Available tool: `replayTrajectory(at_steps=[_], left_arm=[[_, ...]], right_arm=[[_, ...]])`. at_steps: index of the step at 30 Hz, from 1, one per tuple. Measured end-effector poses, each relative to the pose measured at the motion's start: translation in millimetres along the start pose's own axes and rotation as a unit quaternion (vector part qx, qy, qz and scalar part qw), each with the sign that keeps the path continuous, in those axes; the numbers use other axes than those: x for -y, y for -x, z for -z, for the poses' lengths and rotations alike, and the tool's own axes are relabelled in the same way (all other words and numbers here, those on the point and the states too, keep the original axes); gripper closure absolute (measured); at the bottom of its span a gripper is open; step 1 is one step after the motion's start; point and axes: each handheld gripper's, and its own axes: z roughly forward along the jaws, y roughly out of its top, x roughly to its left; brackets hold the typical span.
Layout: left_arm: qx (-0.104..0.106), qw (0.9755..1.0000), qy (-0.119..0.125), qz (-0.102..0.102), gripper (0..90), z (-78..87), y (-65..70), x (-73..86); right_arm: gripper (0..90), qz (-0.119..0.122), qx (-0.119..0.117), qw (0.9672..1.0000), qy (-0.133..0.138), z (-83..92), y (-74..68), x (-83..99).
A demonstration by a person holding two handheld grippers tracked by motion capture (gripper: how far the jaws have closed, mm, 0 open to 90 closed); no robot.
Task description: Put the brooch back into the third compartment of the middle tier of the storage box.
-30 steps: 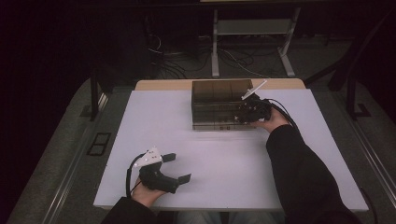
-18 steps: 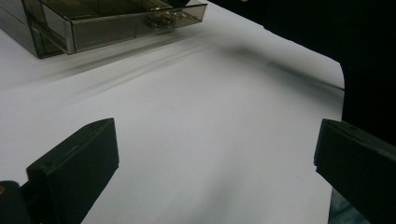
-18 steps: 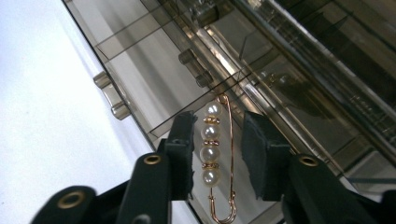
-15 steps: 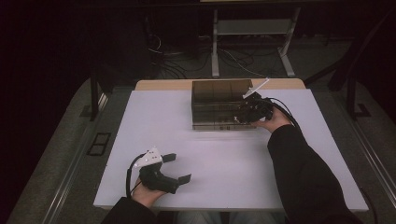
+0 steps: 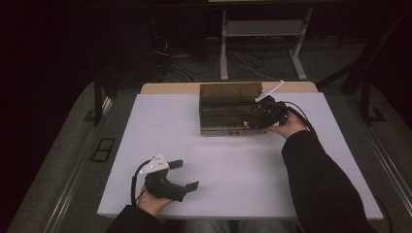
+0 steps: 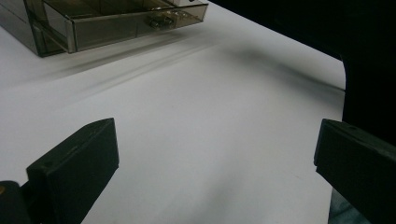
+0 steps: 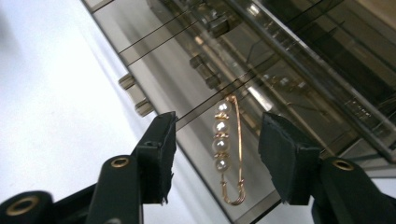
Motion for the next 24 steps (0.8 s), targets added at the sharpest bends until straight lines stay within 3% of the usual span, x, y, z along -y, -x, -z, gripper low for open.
replayTrajectory(at_steps=[11, 15, 20, 24], left_arm=[[0.004, 1.0000, 0.002, -0.001, 0.0, 0.0, 0.5, -0.3], [0.005, 1.0000, 0.002, -0.001, 0.0, -0.2, 1.0, -0.3], [0.005, 1.0000, 0.003, 0.000, 0.0, 0.0, 0.9, -0.4], [0.006, 1.0000, 0.003, 0.000, 0.0, -0.3, 1.0, -0.4]], right_arm=[[31.1, -0.011, -0.008, 0.9999, 0.009, 8.6, -7.0, 6.5], [22.5, -0.016, -0.005, 0.9998, 0.010, 11.8, -10.8, 11.2], [11.7, -0.033, -0.004, 0.9992, 0.024, 17.2, -15.0, 18.3], [9.0, -0.043, -0.003, 0.9983, 0.038, 23.4, -18.6, 23.6]])
